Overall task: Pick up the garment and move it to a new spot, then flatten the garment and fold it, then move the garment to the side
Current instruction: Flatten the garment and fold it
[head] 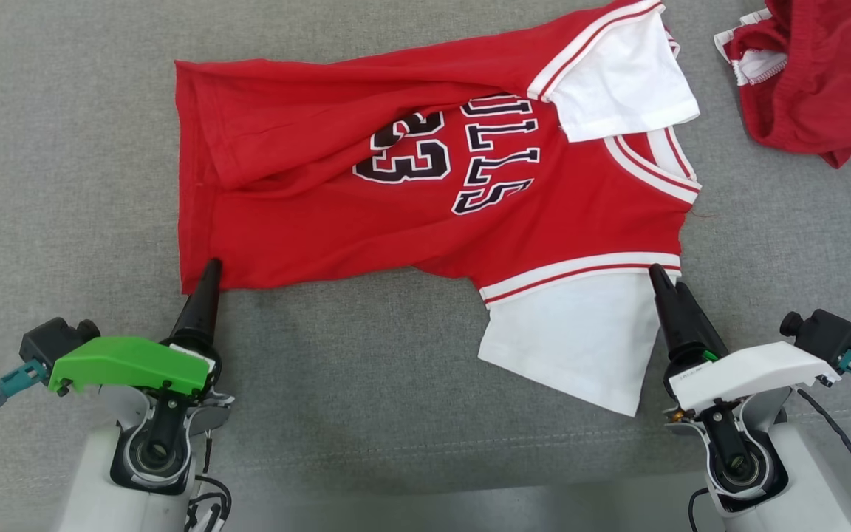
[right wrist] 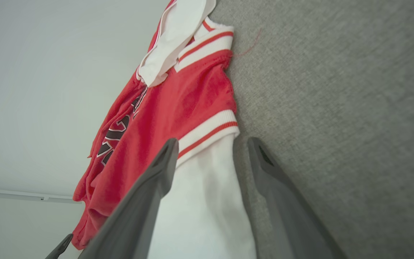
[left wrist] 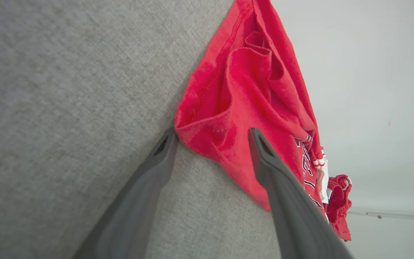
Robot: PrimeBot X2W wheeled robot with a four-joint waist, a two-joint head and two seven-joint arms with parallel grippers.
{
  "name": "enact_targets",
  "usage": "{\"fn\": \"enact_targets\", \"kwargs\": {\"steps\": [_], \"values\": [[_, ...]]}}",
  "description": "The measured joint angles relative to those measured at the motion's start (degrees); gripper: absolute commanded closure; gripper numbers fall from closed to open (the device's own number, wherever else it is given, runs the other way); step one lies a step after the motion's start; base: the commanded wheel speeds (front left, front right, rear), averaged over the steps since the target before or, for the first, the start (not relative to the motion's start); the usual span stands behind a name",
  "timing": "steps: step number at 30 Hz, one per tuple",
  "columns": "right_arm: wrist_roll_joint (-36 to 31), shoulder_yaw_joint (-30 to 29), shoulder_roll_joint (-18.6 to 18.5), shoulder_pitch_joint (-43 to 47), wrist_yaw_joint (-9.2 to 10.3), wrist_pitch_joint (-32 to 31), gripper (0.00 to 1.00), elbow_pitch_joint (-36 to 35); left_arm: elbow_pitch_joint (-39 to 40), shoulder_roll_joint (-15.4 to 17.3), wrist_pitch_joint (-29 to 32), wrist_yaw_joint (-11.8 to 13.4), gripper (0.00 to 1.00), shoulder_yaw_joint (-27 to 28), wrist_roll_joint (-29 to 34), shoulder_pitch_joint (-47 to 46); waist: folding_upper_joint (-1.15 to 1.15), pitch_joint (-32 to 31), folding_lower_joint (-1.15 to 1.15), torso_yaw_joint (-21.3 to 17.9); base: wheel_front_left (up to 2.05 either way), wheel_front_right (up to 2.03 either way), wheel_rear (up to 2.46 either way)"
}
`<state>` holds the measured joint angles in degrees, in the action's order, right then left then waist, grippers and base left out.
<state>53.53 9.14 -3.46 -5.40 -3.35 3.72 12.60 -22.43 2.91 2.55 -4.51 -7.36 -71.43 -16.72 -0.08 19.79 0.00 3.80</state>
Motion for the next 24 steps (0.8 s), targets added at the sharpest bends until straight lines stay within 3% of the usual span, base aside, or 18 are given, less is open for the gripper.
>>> {"fn": "enact_targets", "kwargs": {"steps": [13, 14, 15, 16, 17, 24], "values": [[0.59, 0.36, 0.08, -3.66, 0.99, -0.74, 0.0, 1.02, -0.4, -0.14, 0.36, -0.42, 0.0, -1.18, -2.14, -2.37, 0.0, 0.84, 0.0, -0.86, 0.0, 0.0, 0.0], [0.69, 0.36, 0.08, -4.11, 0.99, -0.75, 0.16, 1.16, -0.47, -0.14, 0.36, -0.52, 0.03, -1.29, -2.3, -2.46, 0.0, 0.85, 0.0, -0.87, 0.0, 0.0, 0.0], [0.99, 0.35, 0.08, -4.61, 0.99, -0.75, 0.52, 1.42, -0.59, -0.14, 0.37, -0.53, 0.51, -1.47, -2.44, -2.61, 0.0, 0.85, 0.0, -0.87, 0.0, 0.0, 0.0], [1.23, 0.35, 0.08, -5.03, 0.98, -0.74, 0.86, 1.52, -0.67, -0.18, 0.37, -0.53, 0.71, -1.68, -2.45, -2.8, 0.0, 0.86, 0.0, -0.87, 0.0, 0.0, 0.0], [1.68, 0.3, 0.08, -5.64, 0.91, -0.74, 1.0, 1.64, -0.92, -0.32, 0.41, -0.57, 1.0, -1.96, -2.54, -3.1, 0.0, 0.78, 0.0, -0.81, 0.0, 0.0, 0.0], [9.6, -5.37, 0.35, -8.18, -1.15, 0.82, 1.0, -3.55, 1.67, -0.6, -2.92, -1.56, 1.0, 0.31, -2.6, -3.22, 0.0, -0.96, 0.0, -0.6, 0.0, 0.0, 0.0]]}}
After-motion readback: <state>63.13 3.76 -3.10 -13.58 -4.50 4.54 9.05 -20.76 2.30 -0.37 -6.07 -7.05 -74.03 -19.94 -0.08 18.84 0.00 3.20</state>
